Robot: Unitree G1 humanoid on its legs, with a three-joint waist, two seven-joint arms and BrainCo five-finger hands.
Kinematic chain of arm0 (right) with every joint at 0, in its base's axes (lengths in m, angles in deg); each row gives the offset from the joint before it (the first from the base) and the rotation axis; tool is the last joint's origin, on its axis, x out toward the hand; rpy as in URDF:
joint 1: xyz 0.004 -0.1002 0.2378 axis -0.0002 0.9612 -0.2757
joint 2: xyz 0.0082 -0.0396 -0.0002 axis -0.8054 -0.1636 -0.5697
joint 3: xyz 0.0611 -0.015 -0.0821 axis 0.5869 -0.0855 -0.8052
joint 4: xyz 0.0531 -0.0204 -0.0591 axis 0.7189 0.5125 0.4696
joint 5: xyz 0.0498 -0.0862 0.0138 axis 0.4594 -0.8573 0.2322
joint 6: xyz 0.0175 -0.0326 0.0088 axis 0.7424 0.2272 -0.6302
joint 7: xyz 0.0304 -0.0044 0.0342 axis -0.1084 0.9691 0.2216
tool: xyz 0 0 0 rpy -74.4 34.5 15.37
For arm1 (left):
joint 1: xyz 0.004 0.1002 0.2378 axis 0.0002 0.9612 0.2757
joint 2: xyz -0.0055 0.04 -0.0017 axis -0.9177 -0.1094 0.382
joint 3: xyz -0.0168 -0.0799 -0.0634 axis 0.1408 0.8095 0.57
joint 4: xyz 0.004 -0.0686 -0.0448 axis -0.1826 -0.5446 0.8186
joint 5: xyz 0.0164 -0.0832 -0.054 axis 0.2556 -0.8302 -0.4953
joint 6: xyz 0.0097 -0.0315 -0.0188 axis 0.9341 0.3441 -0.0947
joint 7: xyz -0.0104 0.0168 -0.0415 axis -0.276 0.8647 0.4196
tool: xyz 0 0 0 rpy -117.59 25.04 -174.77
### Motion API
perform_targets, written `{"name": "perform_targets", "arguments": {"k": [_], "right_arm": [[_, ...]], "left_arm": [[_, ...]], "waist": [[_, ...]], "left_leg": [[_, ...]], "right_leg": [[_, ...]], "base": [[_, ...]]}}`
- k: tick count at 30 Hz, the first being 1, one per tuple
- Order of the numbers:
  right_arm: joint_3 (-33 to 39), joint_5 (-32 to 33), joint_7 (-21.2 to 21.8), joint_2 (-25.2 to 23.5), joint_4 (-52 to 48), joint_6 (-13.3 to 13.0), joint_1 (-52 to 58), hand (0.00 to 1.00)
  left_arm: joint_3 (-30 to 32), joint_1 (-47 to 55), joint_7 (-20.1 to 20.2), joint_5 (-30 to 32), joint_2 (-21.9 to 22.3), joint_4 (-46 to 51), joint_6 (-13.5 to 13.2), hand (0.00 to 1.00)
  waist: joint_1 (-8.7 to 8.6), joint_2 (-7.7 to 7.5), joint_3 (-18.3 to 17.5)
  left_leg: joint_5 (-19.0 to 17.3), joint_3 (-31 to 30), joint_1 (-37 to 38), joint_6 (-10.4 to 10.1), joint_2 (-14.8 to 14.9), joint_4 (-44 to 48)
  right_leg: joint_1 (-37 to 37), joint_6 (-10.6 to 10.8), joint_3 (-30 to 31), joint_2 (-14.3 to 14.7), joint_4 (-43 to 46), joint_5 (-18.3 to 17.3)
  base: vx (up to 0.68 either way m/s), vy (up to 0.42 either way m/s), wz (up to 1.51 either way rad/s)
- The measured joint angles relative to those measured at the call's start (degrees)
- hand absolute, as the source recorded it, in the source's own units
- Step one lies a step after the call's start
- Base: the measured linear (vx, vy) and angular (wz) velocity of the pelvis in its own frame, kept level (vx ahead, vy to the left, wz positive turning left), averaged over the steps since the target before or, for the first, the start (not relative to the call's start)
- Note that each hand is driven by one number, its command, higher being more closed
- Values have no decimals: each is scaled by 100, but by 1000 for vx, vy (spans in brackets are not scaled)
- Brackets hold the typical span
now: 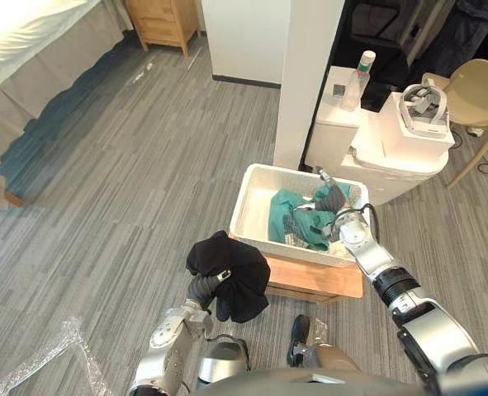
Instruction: Tidy the bed and pick cloth on bed and put in laundry
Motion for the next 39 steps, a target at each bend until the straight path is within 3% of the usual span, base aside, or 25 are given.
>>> {"name": "perform_targets", "arguments": {"k": [2, 5, 7, 9, 11, 13, 17, 24, 26, 33, 37, 39], "right_arm": [[361, 61, -95, 2, -13, 142, 402, 0], [920, 457, -201, -2, 22, 210, 1401, 0], [1545, 1533, -219, -41, 248, 97, 2130, 0], [2032, 2174, -214, -123, 503, -14, 2566, 0], [2425, 2314, -136, -201, 790, -154, 3023, 0], [2733, 2309, 16, -330, 1093, -211, 3375, 0], [3387, 2282, 761, -808, 1704, -379, 4407, 0], [4077, 1809, 1756, -1297, 1712, -583, 5242, 0], [4249, 1710, 1884, -1341, 1710, -707, 5352, 0], [4209, 1599, 2064, -1367, 1642, -1207, 5306, 0], [4100, 1599, 2069, -1360, 1537, -1291, 5283, 0], [4028, 1598, 2105, -1362, 1541, -1284, 5289, 0]], "left_arm": [[52, -14, 1, 10, 8, 535, -143, 100], [358, -163, -4, -8, 8, 1196, -324, 100], [693, -506, -11, -15, -90, 1304, -499, 100], [948, -777, -27, -17, -299, 1304, -641, 100], [1204, -1070, -96, -49, -546, 1305, -739, 100], [1485, -1302, -115, -52, -798, 1302, -802, 100], [1797, -1901, -274, -121, -1091, 1303, -1001, 100], [1762, -2759, -918, 230, -1100, 1299, -970, 100], [1681, -3004, -1185, 624, -1108, 1276, -973, 100], [1431, -3429, -1615, 1357, -1129, 866, -971, 100], [1215, -3640, -1842, 1841, -1156, 443, -960, 100], [1039, -3749, -1917, 2380, -1200, 262, -929, 100]], "waist": [[-32, 16, -76], [-244, 99, -239], [-493, 188, -352], [-644, 225, -471], [-741, 222, -524], [-859, 204, -573], [-854, 151, -948], [-1165, 61, -1292], [-1277, 57, -1317], [-1401, 137, -1365], [-1415, 137, -1359], [-1428, 111, -1342]], "left_leg": [[-15, 45, -13, 5, 8, 0], [-48, 147, -21, -2, 25, -17], [-61, 238, -8, -4, 26, -60], [-63, 343, 10, -7, 34, -111], [-81, 458, 77, -35, 61, -125], [-82, 510, 124, -37, 87, -131], [-150, 833, 169, -108, 180, -99], [-396, 1667, 298, -237, 415, 119], [-393, 1759, 312, -281, 455, 119], [-320, 2111, 348, -392, 565, 112], [-316, 2203, 391, -397, 558, 103], [-321, 2207, 389, -391, 543, 110]], "right_leg": [[-38, 2, 58, 19, 0, -2], [-86, 3, 156, 52, 2, -2], [-113, 4, 234, 72, 2, -3], [-159, 4, 304, 107, 2, -2], [-152, 2, 414, 154, 2, 0], [-124, 1, 436, 182, 2, 0], [-155, -42, 720, 308, 1, 25], [-168, -162, 1132, 518, 2, 46], [-194, -189, 1195, 567, 2, 38], [-309, -310, 1440, 745, 28, 93], [-305, -306, 1512, 766, 32, 109], [-304, -289, 1526, 750, 5, 120]], "base": [[10, 22, -16], [43, 35, -19], [24, 41, -21], [27, 28, -27], [25, 18, -30], [5, 7, -19], [-12, -7, -32], [-27, -21, -35], [-16, -18, -26], [26, 0, -23], [-3, 27, -10], [-56, 30, -2]]}}
